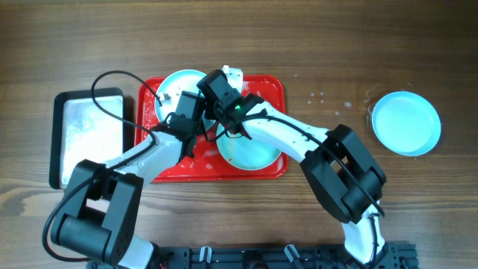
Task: Clean dirty plates on tray and stack at the side
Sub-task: 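Scrub the held plate's face with the sponge in the left gripper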
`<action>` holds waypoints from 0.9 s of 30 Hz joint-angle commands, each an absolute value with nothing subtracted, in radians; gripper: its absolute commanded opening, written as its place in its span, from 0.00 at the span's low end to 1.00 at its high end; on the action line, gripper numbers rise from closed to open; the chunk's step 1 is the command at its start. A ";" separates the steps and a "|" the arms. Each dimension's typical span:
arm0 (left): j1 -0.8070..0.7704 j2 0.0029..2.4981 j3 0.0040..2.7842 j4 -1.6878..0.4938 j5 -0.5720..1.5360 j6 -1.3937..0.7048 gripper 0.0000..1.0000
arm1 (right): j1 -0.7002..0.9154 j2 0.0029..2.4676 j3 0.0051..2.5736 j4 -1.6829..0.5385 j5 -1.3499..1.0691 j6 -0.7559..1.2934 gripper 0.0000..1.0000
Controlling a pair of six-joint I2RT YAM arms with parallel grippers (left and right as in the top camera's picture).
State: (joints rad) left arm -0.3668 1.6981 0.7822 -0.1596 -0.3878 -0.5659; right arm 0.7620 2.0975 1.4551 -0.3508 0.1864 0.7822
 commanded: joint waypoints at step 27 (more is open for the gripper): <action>-0.252 1.781 0.756 -0.144 -0.447 -1.209 0.04 | 0.793 2.104 1.470 -0.359 0.155 0.785 0.04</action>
State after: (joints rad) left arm -0.2356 1.7180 0.7826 -0.1356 -0.4473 -1.1839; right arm 0.7967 2.0975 1.4555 -0.3515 0.1459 0.7891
